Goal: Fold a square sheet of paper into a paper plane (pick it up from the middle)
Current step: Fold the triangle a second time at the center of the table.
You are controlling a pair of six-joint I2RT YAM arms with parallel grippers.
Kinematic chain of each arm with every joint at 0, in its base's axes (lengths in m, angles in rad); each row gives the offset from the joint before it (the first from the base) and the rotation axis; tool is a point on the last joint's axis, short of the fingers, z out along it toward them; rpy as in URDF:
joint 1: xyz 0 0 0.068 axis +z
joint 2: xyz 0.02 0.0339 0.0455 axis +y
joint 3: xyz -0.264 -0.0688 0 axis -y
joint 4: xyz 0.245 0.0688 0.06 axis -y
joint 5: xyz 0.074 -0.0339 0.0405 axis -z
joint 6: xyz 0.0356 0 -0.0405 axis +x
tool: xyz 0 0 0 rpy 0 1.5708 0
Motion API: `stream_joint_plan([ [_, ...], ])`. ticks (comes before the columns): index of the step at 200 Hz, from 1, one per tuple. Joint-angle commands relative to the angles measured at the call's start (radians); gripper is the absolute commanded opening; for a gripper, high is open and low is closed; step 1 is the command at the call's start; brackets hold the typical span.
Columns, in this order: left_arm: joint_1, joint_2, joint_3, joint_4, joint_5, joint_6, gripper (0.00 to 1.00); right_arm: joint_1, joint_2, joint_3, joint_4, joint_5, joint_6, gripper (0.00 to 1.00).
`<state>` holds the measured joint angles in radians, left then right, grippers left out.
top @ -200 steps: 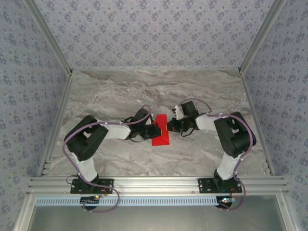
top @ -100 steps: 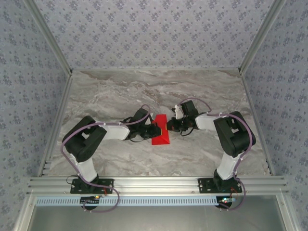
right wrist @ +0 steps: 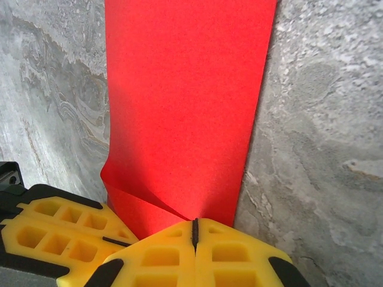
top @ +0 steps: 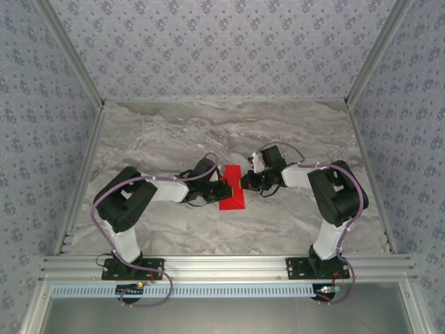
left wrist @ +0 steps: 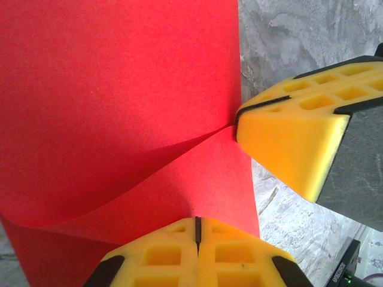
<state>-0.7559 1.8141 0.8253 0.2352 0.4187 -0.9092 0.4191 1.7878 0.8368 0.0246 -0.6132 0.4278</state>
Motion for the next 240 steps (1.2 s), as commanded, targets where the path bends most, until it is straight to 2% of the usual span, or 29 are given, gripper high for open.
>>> stream_joint_plan([
  [1,-0.008,0.025,0.026,-0.026,-0.006,0.001,0.01,0.004,0.012,0.019,-0.023,0.007,-0.02,0.04],
  [47,-0.008,0.04,0.027,-0.069,-0.018,0.003,0.01,0.002,-0.016,0.017,-0.039,0.024,-0.005,0.06],
  [107,-0.011,0.047,0.031,-0.096,-0.008,0.026,0.01,0.003,-0.207,-0.035,-0.126,0.143,0.039,0.25],
  [148,-0.011,0.032,0.045,-0.086,0.004,0.043,0.01,0.047,-0.278,-0.087,-0.197,0.161,0.071,0.29],
  [177,-0.011,0.01,0.056,-0.066,0.007,0.067,0.01,0.105,-0.3,-0.104,-0.202,0.176,0.112,0.29],
  [217,-0.011,0.005,0.061,-0.037,0.024,0.081,0.01,0.144,-0.286,-0.118,-0.167,0.169,0.152,0.15],
  [240,-0.01,0.009,0.059,-0.024,0.028,0.081,0.01,0.155,-0.258,-0.115,-0.157,0.149,0.156,0.12],
])
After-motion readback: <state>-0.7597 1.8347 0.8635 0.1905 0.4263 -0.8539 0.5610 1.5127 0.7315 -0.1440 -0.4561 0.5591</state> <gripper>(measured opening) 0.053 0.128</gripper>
